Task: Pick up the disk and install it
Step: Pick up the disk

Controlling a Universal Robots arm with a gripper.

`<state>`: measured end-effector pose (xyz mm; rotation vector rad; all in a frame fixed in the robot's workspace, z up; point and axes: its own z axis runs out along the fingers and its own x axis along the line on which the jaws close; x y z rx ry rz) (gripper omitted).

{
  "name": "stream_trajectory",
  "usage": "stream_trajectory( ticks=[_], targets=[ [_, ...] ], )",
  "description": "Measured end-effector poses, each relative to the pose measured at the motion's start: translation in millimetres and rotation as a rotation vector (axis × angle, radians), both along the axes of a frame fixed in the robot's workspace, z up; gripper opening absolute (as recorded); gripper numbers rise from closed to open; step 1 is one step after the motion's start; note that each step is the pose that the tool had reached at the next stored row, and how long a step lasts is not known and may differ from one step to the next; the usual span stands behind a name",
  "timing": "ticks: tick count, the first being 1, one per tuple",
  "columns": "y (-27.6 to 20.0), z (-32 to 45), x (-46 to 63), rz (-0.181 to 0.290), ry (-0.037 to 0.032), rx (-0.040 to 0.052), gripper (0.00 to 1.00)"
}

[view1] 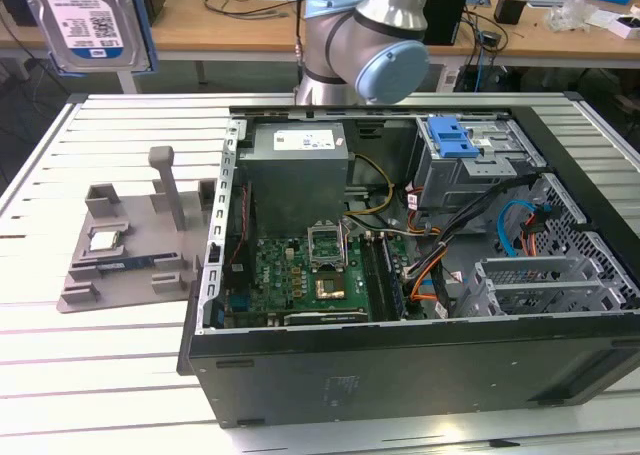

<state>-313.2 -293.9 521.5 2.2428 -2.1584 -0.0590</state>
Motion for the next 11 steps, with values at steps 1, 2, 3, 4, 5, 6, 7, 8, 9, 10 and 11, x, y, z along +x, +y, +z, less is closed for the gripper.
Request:
stream_trajectory(
  ticks=[1,2,3,4,5,6,7,8,9,10,11],
  targets=[
    [0.0,-0.1,6.7,0.000,0.0000,0.0001,0.37],
    [-0.1,-0.1,11.1,0.000,-0.0001,0.0001,0.37],
    [0.0,0.0,20.8,0.000,0.0003,0.0000,0.37],
    [0.0,-0.1,27.5,0.000,0.0003,0.0001,0.37],
    [0.0,-0.1,32.7,0.000,0.0003,0.0001,0.37],
    [0.0,-0.1,36.9,0.000,0.0004,0.0001,0.37],
    [-0.1,0.0,43.5,0.000,0.0007,0.0001,0.37],
    [0.0,0.0,48.1,0.000,0.0007,0.0001,0.37],
    [0.0,-0.1,55.6,0.000,0.0007,0.0001,0.37],
    [-0.1,-0.1,64.2,0.000,0.0008,0.0001,0.37],
    [0.0,0.0,72.8,0.000,0.0011,0.0001,0.37]
  ],
)
